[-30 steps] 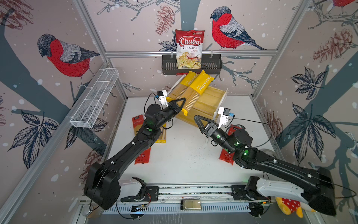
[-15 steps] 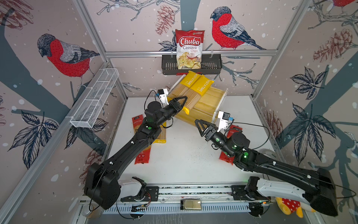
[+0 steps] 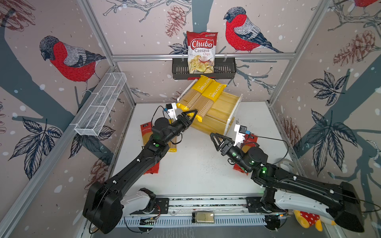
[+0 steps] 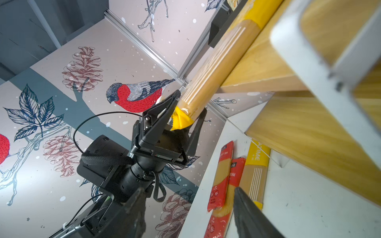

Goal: Place and organize the pasta boxes and bags onto the shelf
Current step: 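Push the pack onto the top shelf with the left gripper while the right withdraws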

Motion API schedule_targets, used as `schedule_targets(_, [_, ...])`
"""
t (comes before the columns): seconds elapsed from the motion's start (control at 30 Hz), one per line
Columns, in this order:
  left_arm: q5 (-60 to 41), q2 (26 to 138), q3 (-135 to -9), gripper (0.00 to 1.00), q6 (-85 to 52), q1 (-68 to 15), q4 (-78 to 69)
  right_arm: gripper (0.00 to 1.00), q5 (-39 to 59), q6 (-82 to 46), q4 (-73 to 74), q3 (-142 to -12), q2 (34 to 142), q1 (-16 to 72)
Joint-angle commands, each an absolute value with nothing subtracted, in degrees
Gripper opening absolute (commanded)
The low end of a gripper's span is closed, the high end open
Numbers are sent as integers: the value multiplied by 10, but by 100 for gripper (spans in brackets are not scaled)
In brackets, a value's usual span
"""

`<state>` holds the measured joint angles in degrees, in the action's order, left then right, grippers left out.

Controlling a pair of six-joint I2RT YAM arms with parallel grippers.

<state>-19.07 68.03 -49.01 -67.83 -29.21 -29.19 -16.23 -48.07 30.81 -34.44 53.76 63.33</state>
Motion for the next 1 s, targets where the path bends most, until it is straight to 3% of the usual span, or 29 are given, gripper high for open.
schedule_targets(0.0, [-189, 694, -498, 37, -689, -302, -323, 67, -179, -488, 314, -338, 535, 635])
schedule_targets(0.07, [-187, 703, -505, 27, -691, -306, -329, 67, -180, -485, 314, -338, 535, 635])
schedule_targets(0.27, [-168, 707, -515, 15, -689, -303, -320, 67, -188, -479, 304, -338, 532, 635])
schedule_targets(0.7, [-139, 713, -533, 11, -690, -299, -307, 67, -196, -472, 298, -330, 527, 635])
schedule_targets(0.77, [-141, 712, -535, 21, -690, -299, -303, 67, -196, -472, 297, -330, 526, 635])
schedule_targets(0.87, [-143, 700, -533, 53, -675, -299, -283, 67, -198, -470, 294, -327, 525, 635])
schedule_targets(0.97, [-145, 671, -520, 67, -648, -299, -243, 67, -200, -468, 296, -324, 528, 635])
